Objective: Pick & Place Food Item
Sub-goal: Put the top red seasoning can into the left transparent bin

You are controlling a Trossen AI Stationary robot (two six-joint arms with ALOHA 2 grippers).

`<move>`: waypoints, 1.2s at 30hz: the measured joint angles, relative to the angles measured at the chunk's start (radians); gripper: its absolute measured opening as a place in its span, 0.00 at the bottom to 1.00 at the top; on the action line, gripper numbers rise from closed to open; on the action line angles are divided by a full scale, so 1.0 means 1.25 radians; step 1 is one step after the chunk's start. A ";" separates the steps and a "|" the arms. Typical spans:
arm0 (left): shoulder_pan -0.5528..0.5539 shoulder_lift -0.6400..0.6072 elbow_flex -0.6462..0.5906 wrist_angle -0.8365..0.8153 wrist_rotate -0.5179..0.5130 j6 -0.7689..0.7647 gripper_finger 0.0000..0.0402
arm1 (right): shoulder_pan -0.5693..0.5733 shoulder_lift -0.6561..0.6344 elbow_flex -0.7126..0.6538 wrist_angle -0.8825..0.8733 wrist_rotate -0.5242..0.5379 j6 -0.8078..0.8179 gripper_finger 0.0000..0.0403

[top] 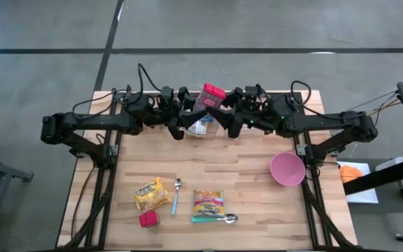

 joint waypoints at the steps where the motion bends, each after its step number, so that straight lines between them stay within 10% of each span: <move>1: 0.000 0.000 0.000 0.000 0.000 0.000 0.53 | 0.000 0.000 0.000 -0.001 0.001 -0.002 0.89; 12: 0.000 0.000 0.000 0.004 0.013 0.003 0.53 | -0.001 0.000 -0.004 0.000 -0.010 -0.011 0.39; 25: 0.000 0.000 0.000 -0.001 0.012 -0.003 0.55 | -0.002 -0.001 -0.006 -0.004 -0.026 -0.021 0.39; 36: 0.002 -0.052 0.002 -0.160 0.025 -0.074 0.96 | -0.002 -0.065 0.039 -0.327 -0.058 -0.121 0.39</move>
